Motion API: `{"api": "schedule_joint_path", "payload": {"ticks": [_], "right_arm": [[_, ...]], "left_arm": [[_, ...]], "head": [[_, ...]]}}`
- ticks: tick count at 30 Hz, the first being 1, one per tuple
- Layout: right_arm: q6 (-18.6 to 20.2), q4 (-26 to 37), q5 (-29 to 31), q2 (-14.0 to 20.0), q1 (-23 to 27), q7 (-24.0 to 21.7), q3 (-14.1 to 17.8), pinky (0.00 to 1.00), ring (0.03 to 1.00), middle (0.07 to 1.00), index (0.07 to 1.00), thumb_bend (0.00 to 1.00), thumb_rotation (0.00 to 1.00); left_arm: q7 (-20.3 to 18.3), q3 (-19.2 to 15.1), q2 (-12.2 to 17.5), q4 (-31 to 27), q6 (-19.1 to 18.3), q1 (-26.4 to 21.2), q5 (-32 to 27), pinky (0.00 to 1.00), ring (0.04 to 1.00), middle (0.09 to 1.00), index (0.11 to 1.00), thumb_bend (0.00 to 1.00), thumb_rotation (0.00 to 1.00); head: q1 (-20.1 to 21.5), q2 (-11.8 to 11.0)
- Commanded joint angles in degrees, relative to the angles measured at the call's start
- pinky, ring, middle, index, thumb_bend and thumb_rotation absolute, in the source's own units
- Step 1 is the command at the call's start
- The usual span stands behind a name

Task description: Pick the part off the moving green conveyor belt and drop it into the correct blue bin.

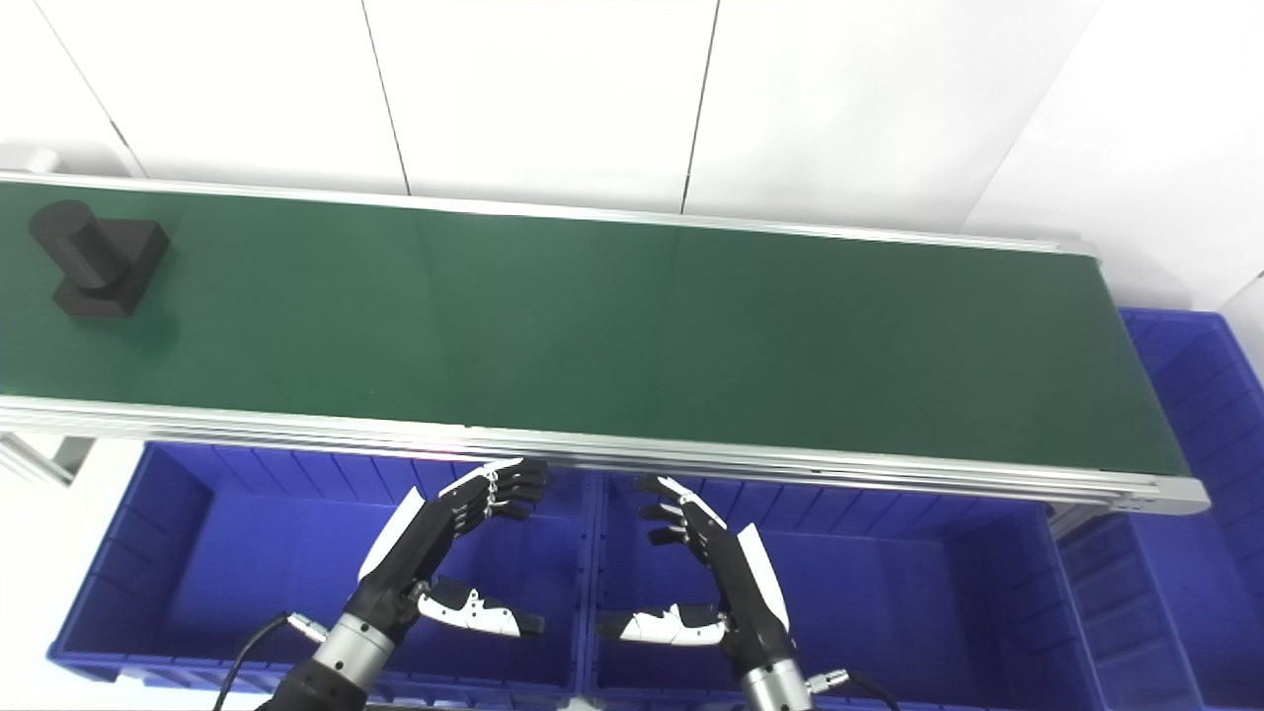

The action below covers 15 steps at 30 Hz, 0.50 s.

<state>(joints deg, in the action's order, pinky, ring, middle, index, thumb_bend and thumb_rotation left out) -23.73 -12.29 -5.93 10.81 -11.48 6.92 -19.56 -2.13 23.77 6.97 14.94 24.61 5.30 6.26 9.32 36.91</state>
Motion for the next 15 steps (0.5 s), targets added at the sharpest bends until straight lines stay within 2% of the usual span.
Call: {"api": "schedule_joint_path", "payload": {"ticks": [1, 15], "right_arm": [[-3.19, 0.88, 0.02, -0.11, 0.57, 0.45, 0.26, 0.69, 0.781, 0.890, 0.817, 0.98, 0.32], [-3.19, 0.71, -0.13, -0.09, 0.65, 0.65, 0.18, 0.69, 0.785, 0.890, 0.815, 0.98, 0.32]], "left_arm": [[0.30, -0.14, -0.10, -0.86, 2.29, -1.01, -0.20, 0.72, 0.768, 0.796, 0.805, 0.96, 0.01], [0.65, 0.04, 0.02, -0.94, 2.29, -1.03, 0.16, 0.71, 0.768, 0.796, 0.806, 0.96, 0.00]], "head": [[-0.07, -0.01], [-0.04, -0.02]]}}
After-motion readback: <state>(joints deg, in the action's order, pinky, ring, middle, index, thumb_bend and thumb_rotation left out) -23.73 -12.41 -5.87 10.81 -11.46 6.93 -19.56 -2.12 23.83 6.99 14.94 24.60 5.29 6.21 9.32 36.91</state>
